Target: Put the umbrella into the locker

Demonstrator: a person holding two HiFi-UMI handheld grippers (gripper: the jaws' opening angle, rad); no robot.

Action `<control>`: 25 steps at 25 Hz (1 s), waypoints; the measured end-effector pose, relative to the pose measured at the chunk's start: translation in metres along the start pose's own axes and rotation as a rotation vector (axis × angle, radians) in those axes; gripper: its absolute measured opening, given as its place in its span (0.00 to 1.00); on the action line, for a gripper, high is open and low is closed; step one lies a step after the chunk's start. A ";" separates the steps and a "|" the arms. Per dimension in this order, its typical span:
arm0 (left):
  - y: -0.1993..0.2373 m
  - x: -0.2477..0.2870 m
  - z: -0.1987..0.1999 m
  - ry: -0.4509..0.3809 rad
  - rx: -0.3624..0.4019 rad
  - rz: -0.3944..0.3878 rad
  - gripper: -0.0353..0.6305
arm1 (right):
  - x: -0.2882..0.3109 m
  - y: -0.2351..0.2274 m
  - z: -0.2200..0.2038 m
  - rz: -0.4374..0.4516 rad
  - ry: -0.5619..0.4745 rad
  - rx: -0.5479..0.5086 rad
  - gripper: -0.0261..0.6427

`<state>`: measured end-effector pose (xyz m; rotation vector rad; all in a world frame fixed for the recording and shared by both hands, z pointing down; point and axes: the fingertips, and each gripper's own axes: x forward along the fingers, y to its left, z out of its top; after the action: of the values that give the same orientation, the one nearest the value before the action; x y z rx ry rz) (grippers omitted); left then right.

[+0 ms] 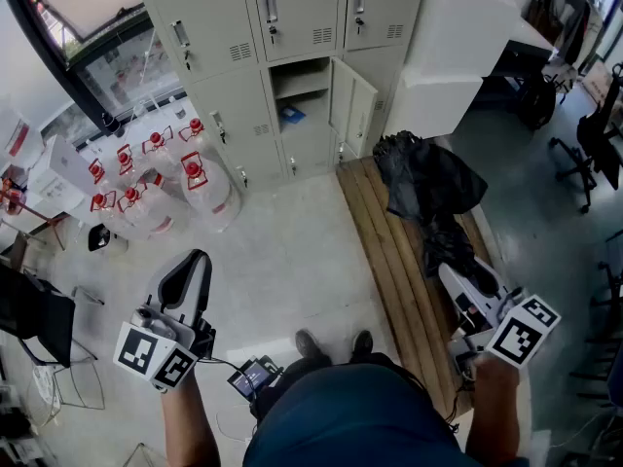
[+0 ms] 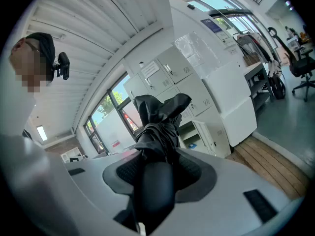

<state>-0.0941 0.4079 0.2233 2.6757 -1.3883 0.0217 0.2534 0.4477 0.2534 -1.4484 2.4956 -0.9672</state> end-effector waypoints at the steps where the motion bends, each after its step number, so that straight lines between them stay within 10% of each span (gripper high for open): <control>1: 0.001 0.001 -0.001 -0.001 -0.001 -0.002 0.12 | 0.002 0.000 -0.001 0.003 0.000 0.001 0.31; 25: 0.049 0.020 -0.009 0.007 -0.023 -0.095 0.11 | 0.061 0.022 0.002 -0.007 -0.051 0.042 0.31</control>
<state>-0.1221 0.3653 0.2390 2.7165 -1.2495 0.0057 0.2047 0.4049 0.2532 -1.4509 2.4217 -0.9660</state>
